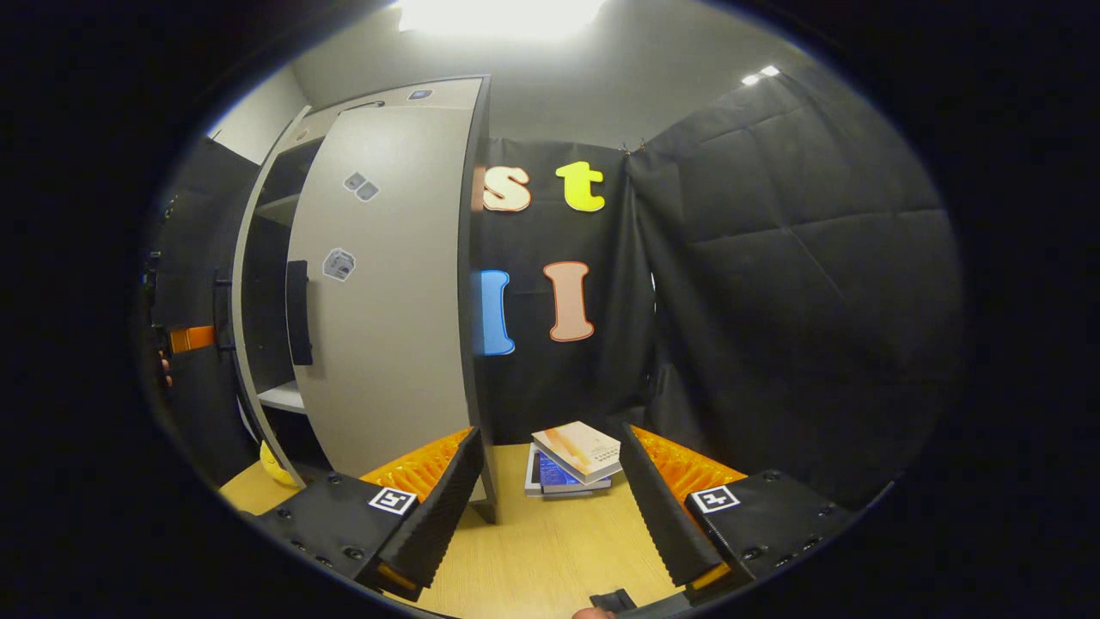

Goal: Grab one shoe with the right hand and put it into the shoe cabinet, grab the other shoe with the left hand and put it into the shoe cabinet; then close the right door with the right hand and the left door with the left hand.

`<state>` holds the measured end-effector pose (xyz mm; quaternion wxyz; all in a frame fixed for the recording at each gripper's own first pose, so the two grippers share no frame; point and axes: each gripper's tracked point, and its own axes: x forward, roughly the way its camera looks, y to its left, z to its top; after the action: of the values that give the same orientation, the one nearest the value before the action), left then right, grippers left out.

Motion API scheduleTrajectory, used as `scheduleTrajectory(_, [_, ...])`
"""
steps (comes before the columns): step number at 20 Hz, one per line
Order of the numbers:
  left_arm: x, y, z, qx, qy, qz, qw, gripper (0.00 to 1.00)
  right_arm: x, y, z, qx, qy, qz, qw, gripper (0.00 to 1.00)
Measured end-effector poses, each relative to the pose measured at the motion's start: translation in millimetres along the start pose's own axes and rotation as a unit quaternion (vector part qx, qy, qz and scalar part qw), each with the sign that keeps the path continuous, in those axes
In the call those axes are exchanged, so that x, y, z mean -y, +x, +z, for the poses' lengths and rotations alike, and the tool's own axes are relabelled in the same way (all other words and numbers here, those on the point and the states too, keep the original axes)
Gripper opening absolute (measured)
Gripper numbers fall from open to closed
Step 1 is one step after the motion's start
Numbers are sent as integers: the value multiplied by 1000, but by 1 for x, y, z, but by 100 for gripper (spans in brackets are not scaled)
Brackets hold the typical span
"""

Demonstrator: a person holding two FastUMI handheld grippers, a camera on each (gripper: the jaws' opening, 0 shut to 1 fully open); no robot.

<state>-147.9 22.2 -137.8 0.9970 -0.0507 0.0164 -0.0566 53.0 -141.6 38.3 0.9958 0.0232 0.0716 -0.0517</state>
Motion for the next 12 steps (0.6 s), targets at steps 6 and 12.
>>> scheduleTrajectory(6, [3,1,0,1,-1,2,1000,78,7,-4,-1,0,1,1,1000,100])
scheduleTrajectory(12, [-6,-44,18,24,32,23,999,78,-13,-10,2,5,3,50,999,100])
